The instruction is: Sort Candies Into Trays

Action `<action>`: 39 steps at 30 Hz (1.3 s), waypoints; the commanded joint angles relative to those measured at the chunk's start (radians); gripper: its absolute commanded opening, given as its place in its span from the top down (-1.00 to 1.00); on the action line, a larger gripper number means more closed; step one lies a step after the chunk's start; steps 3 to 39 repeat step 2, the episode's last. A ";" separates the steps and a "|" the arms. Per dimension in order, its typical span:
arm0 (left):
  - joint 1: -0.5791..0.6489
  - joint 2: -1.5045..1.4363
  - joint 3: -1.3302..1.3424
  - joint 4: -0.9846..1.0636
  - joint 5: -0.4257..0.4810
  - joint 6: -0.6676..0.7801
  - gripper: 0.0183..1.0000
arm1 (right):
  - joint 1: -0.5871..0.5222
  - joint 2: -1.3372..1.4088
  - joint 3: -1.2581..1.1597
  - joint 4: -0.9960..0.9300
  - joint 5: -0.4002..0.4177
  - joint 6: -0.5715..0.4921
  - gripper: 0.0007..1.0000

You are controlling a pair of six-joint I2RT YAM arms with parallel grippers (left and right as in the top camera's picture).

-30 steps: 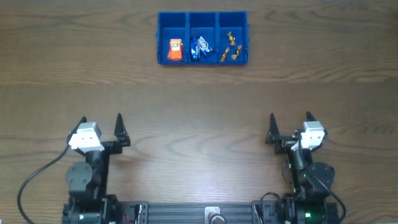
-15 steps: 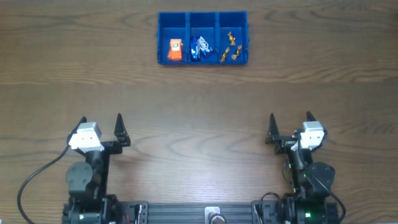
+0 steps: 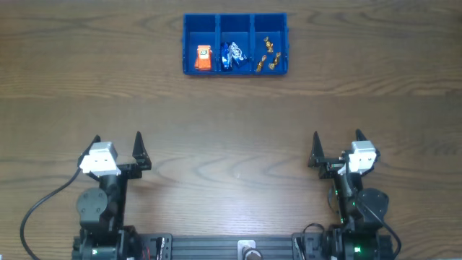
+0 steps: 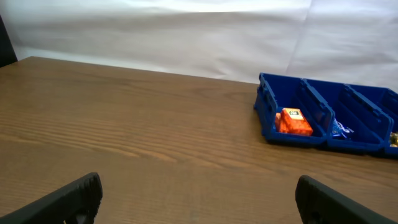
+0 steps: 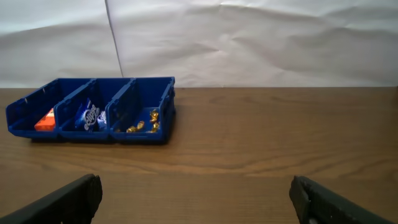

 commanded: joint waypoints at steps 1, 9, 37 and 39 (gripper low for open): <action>0.004 -0.004 -0.021 -0.035 -0.005 0.003 -1.00 | -0.005 -0.009 -0.006 -0.001 0.002 -0.016 -1.00; 0.004 -0.004 -0.021 -0.035 -0.005 0.003 -1.00 | -0.005 -0.009 -0.006 -0.001 0.002 -0.016 -1.00; 0.004 -0.004 -0.021 -0.035 -0.005 0.003 -1.00 | -0.005 -0.009 -0.006 -0.001 0.002 -0.016 -1.00; 0.004 -0.004 -0.021 -0.035 -0.005 0.003 -1.00 | -0.005 -0.009 -0.006 -0.001 0.002 -0.016 -1.00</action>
